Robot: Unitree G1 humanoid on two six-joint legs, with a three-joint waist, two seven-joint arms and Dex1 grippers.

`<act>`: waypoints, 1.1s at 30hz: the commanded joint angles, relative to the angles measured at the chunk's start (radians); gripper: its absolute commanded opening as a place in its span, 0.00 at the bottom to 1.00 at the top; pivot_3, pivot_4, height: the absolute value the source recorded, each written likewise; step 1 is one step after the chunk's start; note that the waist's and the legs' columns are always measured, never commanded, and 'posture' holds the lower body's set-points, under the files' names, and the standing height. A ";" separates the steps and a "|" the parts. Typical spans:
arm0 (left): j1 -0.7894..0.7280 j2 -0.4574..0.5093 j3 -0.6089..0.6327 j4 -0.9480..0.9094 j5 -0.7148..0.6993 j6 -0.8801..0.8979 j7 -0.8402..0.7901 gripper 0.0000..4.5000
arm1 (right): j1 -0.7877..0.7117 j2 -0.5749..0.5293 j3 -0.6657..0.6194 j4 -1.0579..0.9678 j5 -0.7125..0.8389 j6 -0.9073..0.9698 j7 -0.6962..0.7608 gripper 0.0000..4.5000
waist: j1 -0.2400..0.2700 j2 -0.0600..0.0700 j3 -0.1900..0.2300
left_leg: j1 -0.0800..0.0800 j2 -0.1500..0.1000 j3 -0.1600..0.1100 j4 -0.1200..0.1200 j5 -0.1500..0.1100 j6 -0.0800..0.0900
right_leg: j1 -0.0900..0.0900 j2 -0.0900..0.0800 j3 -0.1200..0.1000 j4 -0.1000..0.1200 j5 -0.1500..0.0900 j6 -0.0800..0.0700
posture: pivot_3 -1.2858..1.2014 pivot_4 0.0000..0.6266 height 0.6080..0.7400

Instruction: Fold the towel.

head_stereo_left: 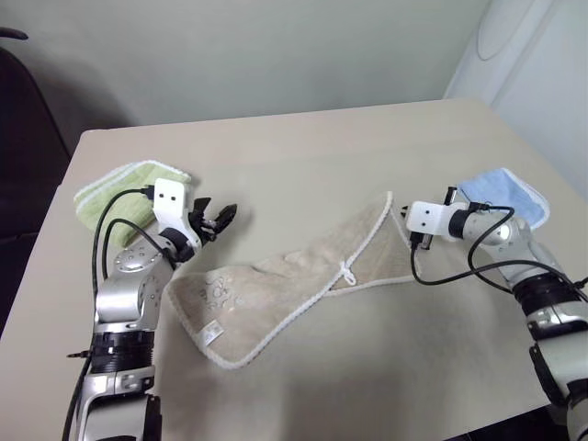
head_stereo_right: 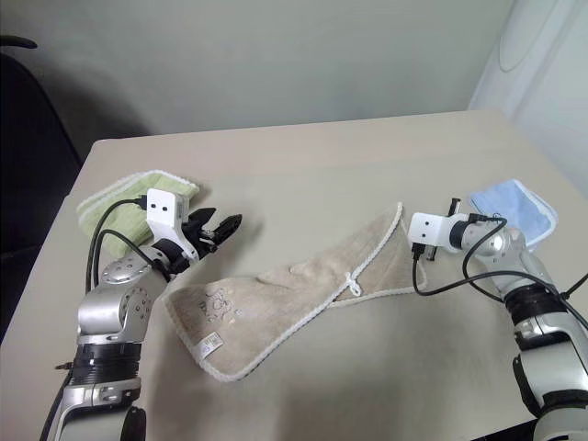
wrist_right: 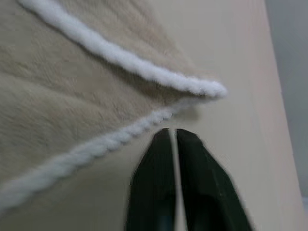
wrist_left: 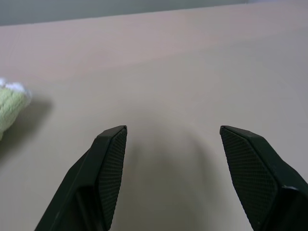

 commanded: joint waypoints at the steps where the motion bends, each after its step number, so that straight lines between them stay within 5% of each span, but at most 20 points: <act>1: -0.004 -0.008 0.008 -0.054 -0.001 -0.020 0.011 0.75 | -0.069 -0.006 0.005 0.080 -0.032 -0.081 -0.019 0.36 | 0.001 0.000 0.000 | 0.000 0.000 0.000 0.000 0.000 0.000 | 0.000 0.000 0.000 0.000 0.000 0.000 | 0.52 0.24 1.00; 9: 0.001 -0.018 0.007 -0.050 0.001 -0.033 0.013 0.75 | -0.165 -0.009 0.064 0.203 -0.157 -0.224 -0.120 0.97 | 0.000 0.000 0.000 | 0.000 0.001 0.000 0.000 0.000 0.000 | 0.000 0.000 0.000 0.000 0.001 -0.002 | 0.52 0.24 1.00; 27: -0.009 -0.045 -0.024 -0.031 0.009 -0.061 0.012 0.75 | -0.351 0.090 0.214 0.424 -0.393 -0.355 -0.391 0.97 | -0.001 0.000 0.000 | -0.001 0.003 0.001 -0.002 -0.003 0.001 | -0.004 -0.002 -0.001 0.000 0.003 -0.005 | 0.52 0.24 1.00; 33: 0.019 -0.037 -0.018 -0.051 0.008 -0.062 0.013 0.75 | -0.362 0.108 0.222 0.438 -0.394 -0.387 -0.393 0.60 | -0.001 0.000 0.000 | -0.004 0.003 0.001 -0.001 -0.003 0.001 | -0.007 -0.002 -0.002 0.000 0.003 -0.006 | 0.52 0.24 1.00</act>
